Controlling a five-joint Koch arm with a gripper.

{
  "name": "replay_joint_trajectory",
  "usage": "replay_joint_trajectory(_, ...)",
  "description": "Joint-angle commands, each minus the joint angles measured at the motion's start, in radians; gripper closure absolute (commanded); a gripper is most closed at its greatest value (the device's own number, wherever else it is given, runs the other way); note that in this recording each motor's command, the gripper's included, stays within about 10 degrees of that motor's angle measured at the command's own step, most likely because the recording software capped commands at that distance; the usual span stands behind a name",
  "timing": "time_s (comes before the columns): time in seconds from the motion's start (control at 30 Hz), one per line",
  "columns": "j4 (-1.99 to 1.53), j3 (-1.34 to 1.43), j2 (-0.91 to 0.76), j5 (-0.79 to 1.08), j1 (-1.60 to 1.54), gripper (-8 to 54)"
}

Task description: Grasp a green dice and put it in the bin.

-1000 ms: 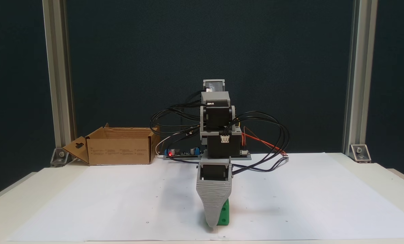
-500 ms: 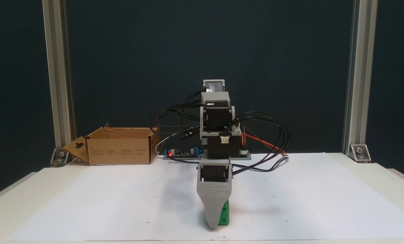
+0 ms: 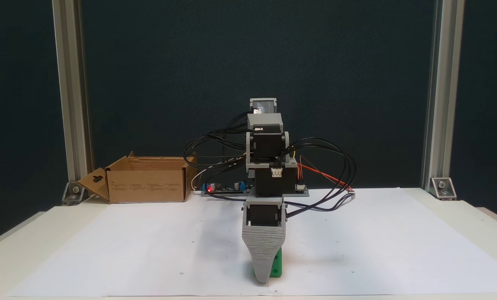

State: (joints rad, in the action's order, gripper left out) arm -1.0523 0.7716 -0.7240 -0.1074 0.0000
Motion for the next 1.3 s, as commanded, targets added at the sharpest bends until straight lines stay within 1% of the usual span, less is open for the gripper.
replay_joint_trajectory(0.0, 0.003, -0.011, -0.017, 0.044, 0.009, 13.8)
replay_joint_trajectory(0.2, 0.003, -0.009, -0.014, 0.044, 0.008, 14.3)
replay_joint_trajectory(0.27, 0.006, -0.009, -0.012, 0.044, 0.011, 23.7)
replay_joint_trajectory(0.3, 0.009, -0.009, -0.012, 0.046, 0.012, 26.3)
replay_joint_trajectory(0.37, 0.012, -0.009, -0.012, 0.048, 0.012, 33.6)
replay_joint_trajectory(0.73, 0.012, 0.021, -0.014, 0.048, 0.015, 34.0)
replay_joint_trajectory(1.03, -0.028, 0.147, -0.313, 0.048, 0.018, 34.0)
replay_joint_trajectory(1.17, -0.067, 0.149, -0.402, 0.046, 0.025, 34.0)
replay_joint_trajectory(1.27, -0.067, 0.147, -0.428, 0.046, 0.043, 34.0)
